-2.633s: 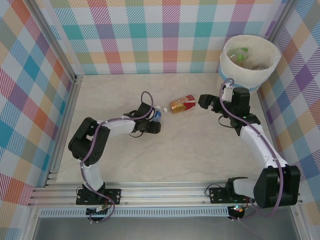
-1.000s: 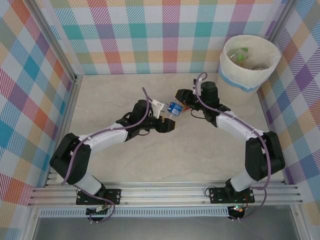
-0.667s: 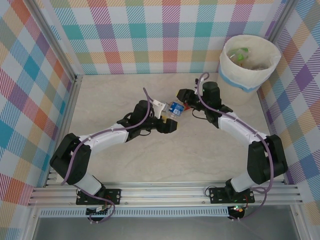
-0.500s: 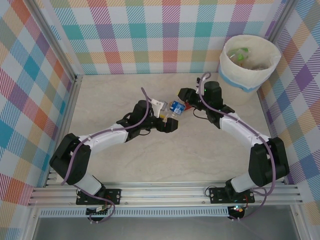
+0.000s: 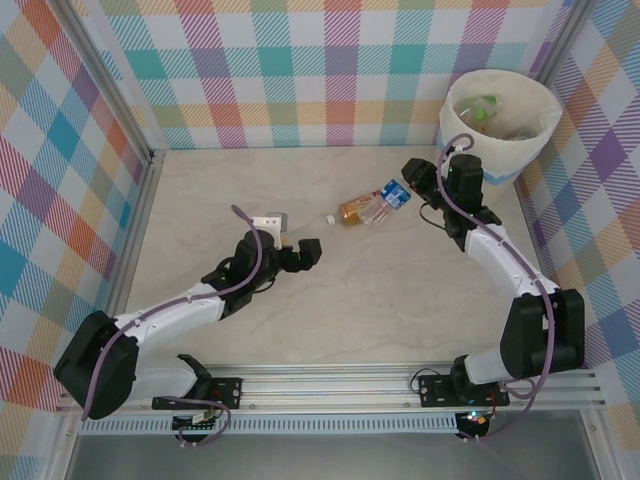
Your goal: Put the plastic bottles in the bin
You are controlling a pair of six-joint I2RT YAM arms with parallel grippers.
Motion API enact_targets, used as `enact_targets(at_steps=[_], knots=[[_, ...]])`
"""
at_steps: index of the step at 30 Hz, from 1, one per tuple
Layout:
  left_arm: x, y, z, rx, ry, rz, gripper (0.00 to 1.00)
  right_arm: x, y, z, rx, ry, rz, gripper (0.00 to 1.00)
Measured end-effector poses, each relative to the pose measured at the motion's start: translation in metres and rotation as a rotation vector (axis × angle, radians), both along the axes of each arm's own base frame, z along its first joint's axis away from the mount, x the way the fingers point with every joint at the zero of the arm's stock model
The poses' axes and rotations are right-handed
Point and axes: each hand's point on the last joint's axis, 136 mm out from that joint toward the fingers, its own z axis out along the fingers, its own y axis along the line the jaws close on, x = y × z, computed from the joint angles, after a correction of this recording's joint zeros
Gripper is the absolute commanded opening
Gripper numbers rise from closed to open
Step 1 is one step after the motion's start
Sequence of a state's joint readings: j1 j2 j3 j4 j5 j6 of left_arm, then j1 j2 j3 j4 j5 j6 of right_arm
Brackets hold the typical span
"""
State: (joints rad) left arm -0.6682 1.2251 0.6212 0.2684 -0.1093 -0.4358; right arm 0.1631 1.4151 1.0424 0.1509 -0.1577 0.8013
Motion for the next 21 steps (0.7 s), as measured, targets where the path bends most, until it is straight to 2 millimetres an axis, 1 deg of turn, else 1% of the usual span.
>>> enact_targets(at_steps=[4, 8, 11, 15, 17, 19, 21], knots=[[-0.001, 0.021, 0.001, 0.007, -0.022, 0.095, 1.00, 0.009, -0.024, 0.012, 0.023, -0.035, -0.112, 0.00], [0.001, 0.030, 0.005, 0.012, -0.041, 0.141, 1.00, 0.019, -0.048, 0.036, 0.078, -0.111, -0.243, 0.00], [0.002, 0.034, 0.006, 0.011, -0.046, 0.164, 1.00, 0.026, -0.070, 0.067, 0.112, -0.203, -0.366, 0.00], [0.003, 0.036, 0.006, 0.010, -0.044, 0.181, 1.00, 0.036, -0.101, 0.120, 0.196, -0.375, -0.508, 0.00], [0.003, 0.037, 0.005, 0.010, -0.043, 0.183, 1.00, 0.043, -0.124, 0.142, 0.264, -0.460, -0.579, 0.00], [0.003, 0.037, 0.004, 0.014, -0.038, 0.182, 1.00, 0.050, -0.147, 0.153, 0.323, -0.516, -0.649, 0.00], [0.002, 0.036, 0.000, 0.021, -0.028, 0.178, 1.00, 0.057, -0.169, 0.156, 0.369, -0.554, -0.718, 0.00]])
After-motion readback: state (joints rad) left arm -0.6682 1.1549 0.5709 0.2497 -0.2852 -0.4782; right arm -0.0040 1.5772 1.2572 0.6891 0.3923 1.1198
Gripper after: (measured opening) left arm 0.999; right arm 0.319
